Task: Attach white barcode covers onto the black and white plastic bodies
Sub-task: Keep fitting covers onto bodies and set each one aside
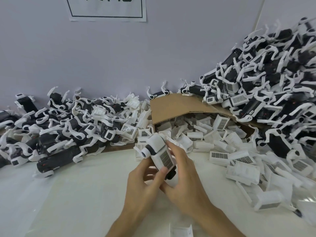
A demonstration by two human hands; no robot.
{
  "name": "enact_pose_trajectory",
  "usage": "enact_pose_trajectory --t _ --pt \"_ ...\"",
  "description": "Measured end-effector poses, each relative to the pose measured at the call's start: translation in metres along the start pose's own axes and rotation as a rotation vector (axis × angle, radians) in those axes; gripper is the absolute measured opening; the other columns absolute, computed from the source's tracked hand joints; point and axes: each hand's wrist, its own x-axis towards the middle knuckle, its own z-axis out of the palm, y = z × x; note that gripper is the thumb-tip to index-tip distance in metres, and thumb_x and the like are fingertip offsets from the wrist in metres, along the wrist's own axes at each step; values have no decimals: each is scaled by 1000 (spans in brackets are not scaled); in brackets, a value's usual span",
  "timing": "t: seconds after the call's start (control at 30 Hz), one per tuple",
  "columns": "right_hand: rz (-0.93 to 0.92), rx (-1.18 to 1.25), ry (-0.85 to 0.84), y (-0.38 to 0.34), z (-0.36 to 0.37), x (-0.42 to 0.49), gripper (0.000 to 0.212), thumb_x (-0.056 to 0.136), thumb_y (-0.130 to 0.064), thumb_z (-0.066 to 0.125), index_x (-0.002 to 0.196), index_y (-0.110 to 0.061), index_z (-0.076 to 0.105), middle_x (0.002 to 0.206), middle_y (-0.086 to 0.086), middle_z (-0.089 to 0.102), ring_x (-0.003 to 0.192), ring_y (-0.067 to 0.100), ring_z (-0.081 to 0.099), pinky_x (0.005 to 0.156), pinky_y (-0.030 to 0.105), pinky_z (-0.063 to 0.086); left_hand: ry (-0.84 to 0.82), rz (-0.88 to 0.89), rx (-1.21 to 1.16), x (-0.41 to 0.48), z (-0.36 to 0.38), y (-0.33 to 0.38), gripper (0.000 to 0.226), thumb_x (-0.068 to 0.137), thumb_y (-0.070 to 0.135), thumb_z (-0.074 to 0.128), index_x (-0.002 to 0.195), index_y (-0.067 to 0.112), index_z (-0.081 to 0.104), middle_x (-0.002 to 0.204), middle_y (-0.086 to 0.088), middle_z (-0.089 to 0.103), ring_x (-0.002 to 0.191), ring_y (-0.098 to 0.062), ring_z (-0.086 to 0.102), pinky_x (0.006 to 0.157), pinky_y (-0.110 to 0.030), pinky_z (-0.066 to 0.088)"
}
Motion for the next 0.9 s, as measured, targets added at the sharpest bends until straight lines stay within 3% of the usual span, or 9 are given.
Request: enact_pose_trajectory --t 0.1,0.3,0.43,0.57,0.63,0.7,0.77,0.83,0.9 --pt "1 33 21 0 -1 0 87 86 -36 72 153 -49 17 145 -41 32 128 -18 34 105 6 28 -29 59 65 -2 0 1 25 84 46 58 107 44 67 96 15 76 75 -11 70 66 -18 52" --pt "34 100 4 -1 -7 2 65 90 -41 64 148 -45 33 135 -34 49 123 -10 46 98 4 30 -6 48 42 -2 -2 1 27 86 53 52 106 43 68 89 8 77 70 -14 70 61 -22 50" --pt "38 321 52 -3 -20 6 42 86 -43 61 127 -34 57 123 -15 61 118 14 56 93 19 41 56 12 -83 -2 -5 -1 38 84 57 55 99 27 73 79 -4 72 68 -20 66 57 -27 52" --pt "99 370 -81 -4 -35 13 50 83 -45 63 131 -39 55 136 -18 53 128 11 50 100 29 43 -58 0 -101 -3 -5 -1 42 80 60 61 95 23 74 71 -2 67 62 -15 62 53 -34 50" --pt "127 407 -189 -3 -45 17 50 82 -41 64 131 -47 57 123 -18 64 119 9 57 97 35 46 -97 -41 -158 -1 -8 -5 57 80 68 61 92 14 76 72 -9 69 64 -25 64 57 -43 49" --pt "155 416 -232 -2 -56 22 52 80 -44 66 130 -54 56 103 -10 69 97 8 62 91 34 48 -121 -118 -279 1 -12 -9 79 76 78 61 82 1 74 70 -23 68 60 -34 64 58 -39 49" --pt "172 418 -315 -3 -64 26 51 80 -49 69 129 -53 57 94 -3 66 84 11 58 83 29 48 -134 -206 -412 1 -12 -8 81 74 76 63 77 -5 74 74 -32 68 59 -37 64 63 -41 50" --pt "171 371 -399 -6 -68 30 46 80 -50 72 126 -49 62 92 -6 64 77 10 53 73 25 45 -5 -305 -569 3 -11 -7 76 67 67 70 75 -9 71 78 -32 62 66 -39 59 71 -49 46" --pt "169 322 -501 -14 -71 38 46 81 -48 75 126 -51 62 87 -17 61 69 6 45 67 20 39 85 -392 -708 4 -10 -6 93 63 62 74 90 -25 56 95 -48 47 85 -43 45 69 -48 37"
